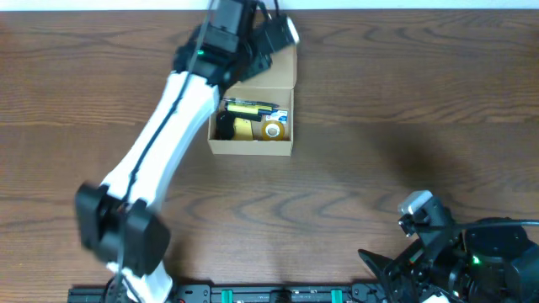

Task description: Pack container

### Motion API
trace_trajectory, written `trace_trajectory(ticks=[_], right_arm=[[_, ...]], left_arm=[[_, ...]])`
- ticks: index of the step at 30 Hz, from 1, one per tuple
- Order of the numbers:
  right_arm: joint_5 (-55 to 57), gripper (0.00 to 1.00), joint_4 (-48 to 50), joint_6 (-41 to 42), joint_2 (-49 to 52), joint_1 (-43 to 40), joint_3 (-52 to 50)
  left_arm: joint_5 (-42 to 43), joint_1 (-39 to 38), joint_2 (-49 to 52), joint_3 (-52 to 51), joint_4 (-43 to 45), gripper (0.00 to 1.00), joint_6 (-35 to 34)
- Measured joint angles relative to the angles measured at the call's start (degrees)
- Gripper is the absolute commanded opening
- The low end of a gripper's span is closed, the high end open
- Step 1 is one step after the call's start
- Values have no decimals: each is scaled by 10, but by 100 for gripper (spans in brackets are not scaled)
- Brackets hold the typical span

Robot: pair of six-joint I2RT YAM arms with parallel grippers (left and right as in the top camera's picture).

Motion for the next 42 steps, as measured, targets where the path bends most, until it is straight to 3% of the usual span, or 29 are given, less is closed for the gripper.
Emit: trace_trajectory(ticks=[6,10,13,18,22,36,42], right_arm=[[0,99,0,0,0,0,0],[0,99,0,0,0,0,0],[0,99,0,0,0,0,0],[0,99,0,0,0,0,0],[0,99,0,0,0,0,0],[0,99,0,0,0,0,0],[0,99,0,0,0,0,0]], left_arm=[[-130,39,-61,6,0,6,-75],[-156,103,-57,6,-5,6,-139],[-115,170,-52,6,-4,6,-177],[24,280,-33,6,7,6,-213],[99,331,2,6,38,6,-260],[160,322,166,6,69,6,-459],[162,321,179,6,100,6,-494]])
